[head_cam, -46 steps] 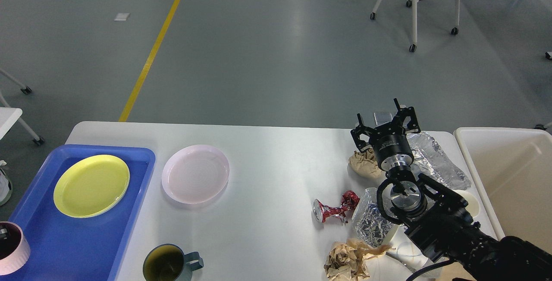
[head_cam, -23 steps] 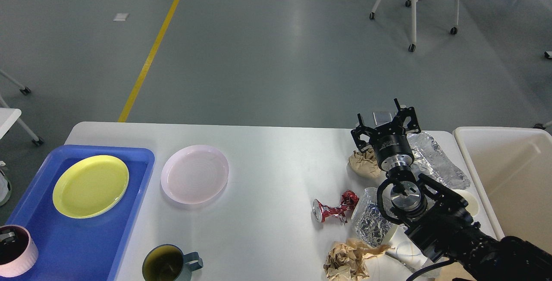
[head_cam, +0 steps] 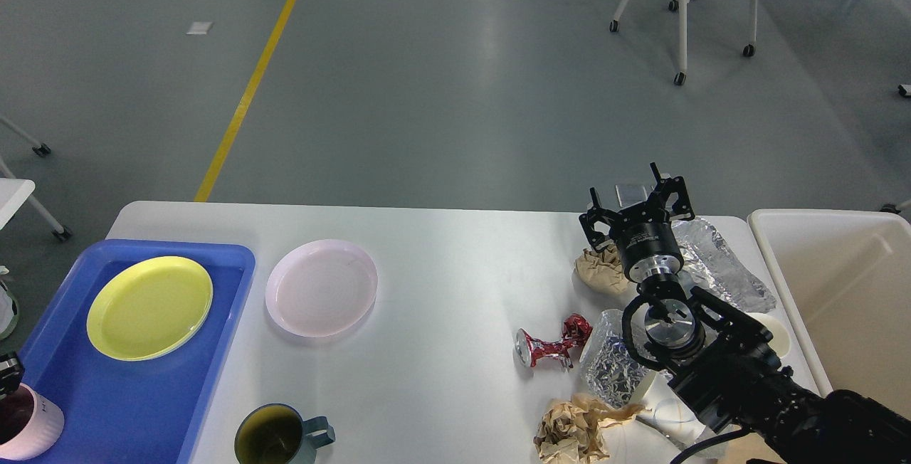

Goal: Tidy desktop
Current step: 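Set the pink mug down beside the tray and release it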

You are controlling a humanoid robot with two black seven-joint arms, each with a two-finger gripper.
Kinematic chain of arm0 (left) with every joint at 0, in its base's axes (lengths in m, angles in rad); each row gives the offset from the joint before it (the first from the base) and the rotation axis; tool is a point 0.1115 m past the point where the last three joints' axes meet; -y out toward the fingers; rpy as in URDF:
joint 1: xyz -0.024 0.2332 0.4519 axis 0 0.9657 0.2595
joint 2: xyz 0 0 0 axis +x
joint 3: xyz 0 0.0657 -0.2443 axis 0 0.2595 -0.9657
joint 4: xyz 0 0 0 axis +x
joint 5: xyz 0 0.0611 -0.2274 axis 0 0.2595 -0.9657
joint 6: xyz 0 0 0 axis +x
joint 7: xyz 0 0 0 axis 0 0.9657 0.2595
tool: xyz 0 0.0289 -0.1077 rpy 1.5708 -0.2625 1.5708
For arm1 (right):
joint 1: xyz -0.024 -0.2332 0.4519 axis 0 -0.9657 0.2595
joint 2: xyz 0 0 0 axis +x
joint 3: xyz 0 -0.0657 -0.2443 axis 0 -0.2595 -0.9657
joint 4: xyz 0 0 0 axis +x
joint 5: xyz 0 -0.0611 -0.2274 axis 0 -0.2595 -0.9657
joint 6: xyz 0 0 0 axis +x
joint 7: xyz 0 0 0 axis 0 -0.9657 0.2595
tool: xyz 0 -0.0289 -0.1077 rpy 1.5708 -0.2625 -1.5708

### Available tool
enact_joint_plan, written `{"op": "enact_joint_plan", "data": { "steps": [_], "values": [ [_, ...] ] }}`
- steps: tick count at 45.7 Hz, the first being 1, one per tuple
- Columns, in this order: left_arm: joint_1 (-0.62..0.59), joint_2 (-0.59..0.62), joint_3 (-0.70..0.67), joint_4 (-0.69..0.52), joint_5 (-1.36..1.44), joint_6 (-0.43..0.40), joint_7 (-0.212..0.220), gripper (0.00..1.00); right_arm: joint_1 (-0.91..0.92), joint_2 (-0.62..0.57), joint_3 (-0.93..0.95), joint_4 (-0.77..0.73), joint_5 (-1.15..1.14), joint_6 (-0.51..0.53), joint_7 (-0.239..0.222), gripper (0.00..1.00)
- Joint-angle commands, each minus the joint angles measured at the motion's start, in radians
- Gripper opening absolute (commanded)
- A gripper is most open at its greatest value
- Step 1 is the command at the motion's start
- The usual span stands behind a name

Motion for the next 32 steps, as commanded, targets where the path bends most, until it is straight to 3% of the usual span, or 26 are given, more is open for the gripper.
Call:
{"op": "enact_joint_plan", "data": {
  "steps": [1, 17, 25, 32],
  "values": [
    [0.001, 0.000, -0.018, 0.003, 0.000, 0.000, 0.000, 0.68, 0.000, 0.000, 0.000, 0.000, 0.000, 0.000, 0.001, 1.00],
    [-0.001, 0.003, -0.081, 0.003, 0.000, -0.018, 0.000, 0.95, 0.000, 0.000, 0.000, 0.000, 0.000, 0.000, 0.001, 1.00],
    [-0.007, 0.023, -0.107, 0.000, 0.000, -0.043, 0.000, 0.97, 0.000, 0.000, 0.000, 0.000, 0.000, 0.000, -0.001, 1.00],
    [-0.033, 0.064, -0.118, 0.002, 0.000, -0.132, 0.001, 0.97, 0.000, 0.000, 0.000, 0.000, 0.000, 0.000, 0.001, 1.00]
  ]
}}
